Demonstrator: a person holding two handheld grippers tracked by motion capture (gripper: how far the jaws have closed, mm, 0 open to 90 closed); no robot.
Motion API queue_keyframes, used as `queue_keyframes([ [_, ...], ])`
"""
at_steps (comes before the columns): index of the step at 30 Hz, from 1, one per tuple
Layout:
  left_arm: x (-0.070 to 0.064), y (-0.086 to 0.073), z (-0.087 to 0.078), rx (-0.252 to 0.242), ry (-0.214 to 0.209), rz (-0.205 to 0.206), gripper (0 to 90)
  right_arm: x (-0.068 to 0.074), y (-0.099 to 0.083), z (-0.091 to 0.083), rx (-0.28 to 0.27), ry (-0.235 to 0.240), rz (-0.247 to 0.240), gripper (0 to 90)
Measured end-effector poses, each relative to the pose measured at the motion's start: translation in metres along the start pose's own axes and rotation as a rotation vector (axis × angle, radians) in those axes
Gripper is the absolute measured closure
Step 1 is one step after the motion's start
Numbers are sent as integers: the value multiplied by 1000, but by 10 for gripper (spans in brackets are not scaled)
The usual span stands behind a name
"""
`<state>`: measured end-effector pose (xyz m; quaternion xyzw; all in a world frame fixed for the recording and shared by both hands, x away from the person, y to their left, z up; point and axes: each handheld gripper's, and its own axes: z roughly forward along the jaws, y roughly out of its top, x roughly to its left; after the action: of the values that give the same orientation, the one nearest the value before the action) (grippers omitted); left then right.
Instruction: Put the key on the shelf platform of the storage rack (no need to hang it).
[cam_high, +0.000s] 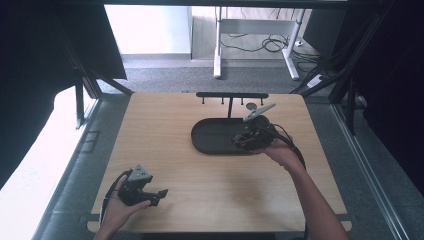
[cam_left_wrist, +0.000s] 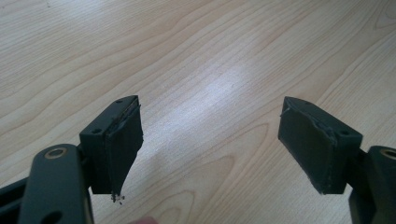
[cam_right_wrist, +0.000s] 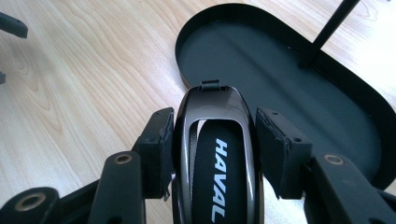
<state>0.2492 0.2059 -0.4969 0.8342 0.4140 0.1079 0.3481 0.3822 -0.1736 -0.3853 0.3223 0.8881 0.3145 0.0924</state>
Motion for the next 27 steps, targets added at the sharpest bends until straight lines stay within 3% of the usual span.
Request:
queue_keyframes([
  [27, -1, -1, 3, 9, -2, -1, 220, -16, -5, 1, 1, -20, 44, 493],
])
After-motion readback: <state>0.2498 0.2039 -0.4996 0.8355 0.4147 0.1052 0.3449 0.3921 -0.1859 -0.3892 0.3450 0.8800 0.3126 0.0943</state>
